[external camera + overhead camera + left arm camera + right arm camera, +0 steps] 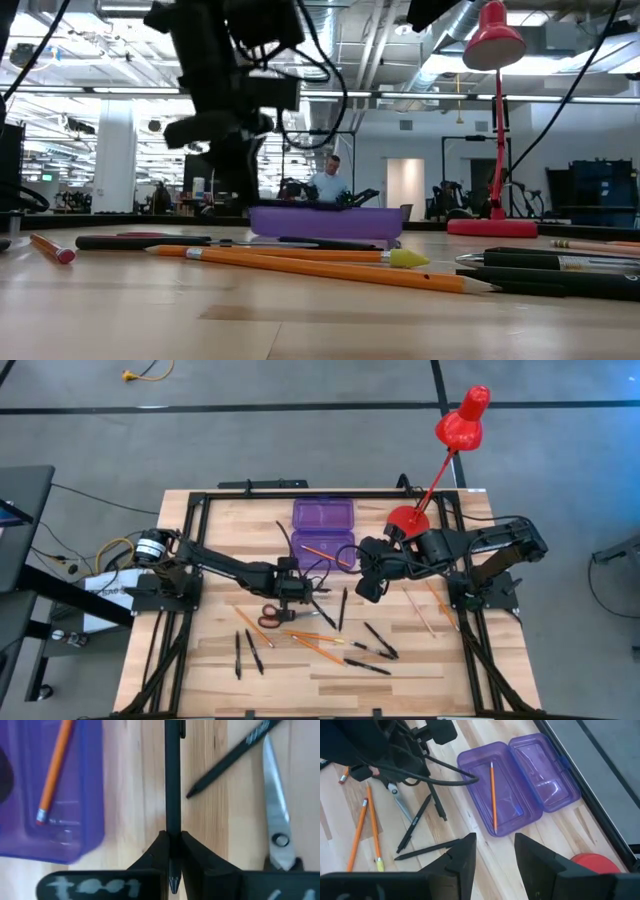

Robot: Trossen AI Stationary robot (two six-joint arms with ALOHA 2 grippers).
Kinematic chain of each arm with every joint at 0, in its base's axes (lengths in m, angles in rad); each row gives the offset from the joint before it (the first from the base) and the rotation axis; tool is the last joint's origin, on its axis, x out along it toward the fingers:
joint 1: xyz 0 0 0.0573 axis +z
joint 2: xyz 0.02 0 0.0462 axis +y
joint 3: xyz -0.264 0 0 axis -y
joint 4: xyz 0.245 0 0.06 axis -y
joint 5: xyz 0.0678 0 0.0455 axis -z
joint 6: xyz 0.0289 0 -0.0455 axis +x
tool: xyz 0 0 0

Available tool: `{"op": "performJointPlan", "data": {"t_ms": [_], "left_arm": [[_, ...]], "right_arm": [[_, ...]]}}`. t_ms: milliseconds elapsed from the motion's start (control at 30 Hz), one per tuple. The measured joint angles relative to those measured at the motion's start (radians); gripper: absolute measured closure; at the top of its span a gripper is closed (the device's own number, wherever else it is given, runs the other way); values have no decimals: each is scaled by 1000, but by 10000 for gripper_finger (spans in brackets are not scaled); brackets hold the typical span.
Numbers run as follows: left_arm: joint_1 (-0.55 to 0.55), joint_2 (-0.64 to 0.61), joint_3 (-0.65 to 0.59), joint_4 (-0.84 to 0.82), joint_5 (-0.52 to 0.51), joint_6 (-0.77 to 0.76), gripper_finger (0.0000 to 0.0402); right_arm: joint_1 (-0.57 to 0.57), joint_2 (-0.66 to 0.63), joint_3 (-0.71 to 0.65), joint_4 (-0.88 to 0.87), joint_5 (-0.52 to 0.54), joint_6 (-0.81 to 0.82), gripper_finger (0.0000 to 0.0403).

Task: Pick & place school supplies into a supply box
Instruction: Put the black pen into the purple supply box

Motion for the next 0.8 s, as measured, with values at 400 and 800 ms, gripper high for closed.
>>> {"op": "performJointPlan", "data": {"t_ms": [400, 800], "left_arm": [[172, -91, 36, 64, -75, 153, 395], [392, 29, 149, 106, 48, 264, 368]], "right_arm": [[-1, 0, 0, -1, 0, -1, 274], [0, 0, 0, 1, -2, 6, 274]]}}
